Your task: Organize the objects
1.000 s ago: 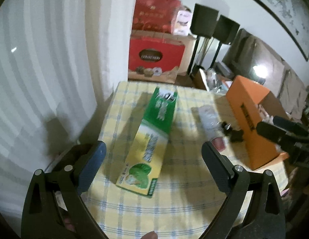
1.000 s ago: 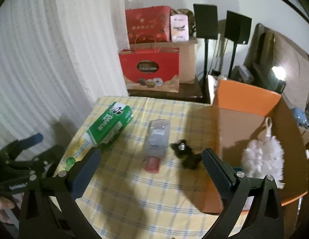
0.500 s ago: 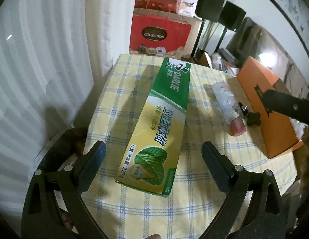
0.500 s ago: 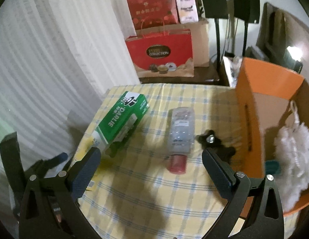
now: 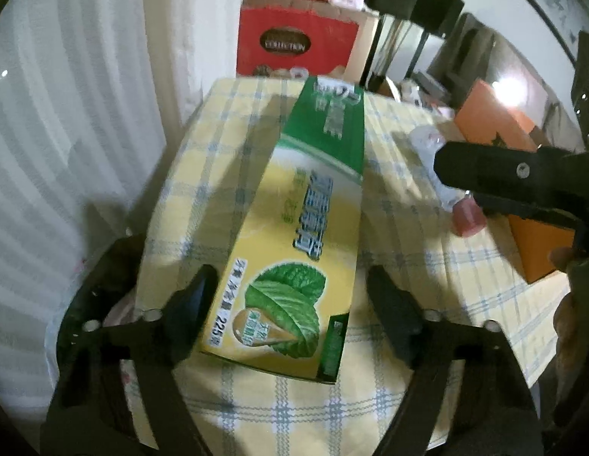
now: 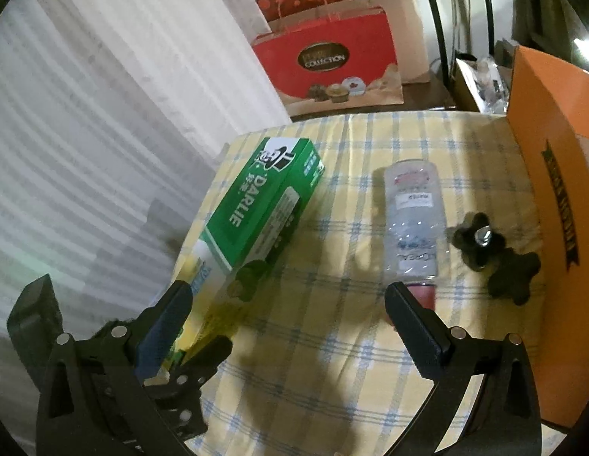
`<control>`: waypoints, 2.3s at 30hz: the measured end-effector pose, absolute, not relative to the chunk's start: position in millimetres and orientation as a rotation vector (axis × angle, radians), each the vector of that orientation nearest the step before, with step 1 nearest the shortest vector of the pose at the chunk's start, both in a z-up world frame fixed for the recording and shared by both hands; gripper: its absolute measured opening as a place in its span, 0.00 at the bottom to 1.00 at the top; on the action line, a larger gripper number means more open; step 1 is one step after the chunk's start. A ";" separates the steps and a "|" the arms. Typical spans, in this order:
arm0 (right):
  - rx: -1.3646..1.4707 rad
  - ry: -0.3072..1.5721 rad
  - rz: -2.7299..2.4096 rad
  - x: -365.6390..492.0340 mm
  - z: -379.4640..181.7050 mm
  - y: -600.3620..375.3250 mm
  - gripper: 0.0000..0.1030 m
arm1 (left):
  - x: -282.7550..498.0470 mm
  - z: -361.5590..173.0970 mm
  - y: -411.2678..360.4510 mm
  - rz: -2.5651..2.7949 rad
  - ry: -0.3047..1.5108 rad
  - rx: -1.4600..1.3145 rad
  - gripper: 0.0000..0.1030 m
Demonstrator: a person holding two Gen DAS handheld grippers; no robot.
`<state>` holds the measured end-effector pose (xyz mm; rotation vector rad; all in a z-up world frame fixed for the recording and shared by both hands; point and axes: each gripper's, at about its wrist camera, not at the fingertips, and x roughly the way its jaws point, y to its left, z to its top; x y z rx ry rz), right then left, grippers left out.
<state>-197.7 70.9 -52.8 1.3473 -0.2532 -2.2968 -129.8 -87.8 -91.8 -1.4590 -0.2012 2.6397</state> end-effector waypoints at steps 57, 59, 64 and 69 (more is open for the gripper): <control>1.228 -0.707 -2.272 -183.5 12.6 241.7 0.64 | -139.3 12.2 103.3 2.335 -0.170 -1.152 0.52; 1.225 -0.746 -2.286 -185.4 12.5 257.6 0.64 | -144.9 12.4 118.0 2.311 -0.138 -1.152 0.52; 1.223 -0.842 -2.314 -192.4 11.3 290.9 0.64 | -157.8 10.8 151.7 2.257 -0.082 -1.165 0.52; 1.235 -0.929 -2.307 -201.0 7.6 325.9 0.63 | -170.6 6.0 177.5 2.233 -0.046 -1.180 0.52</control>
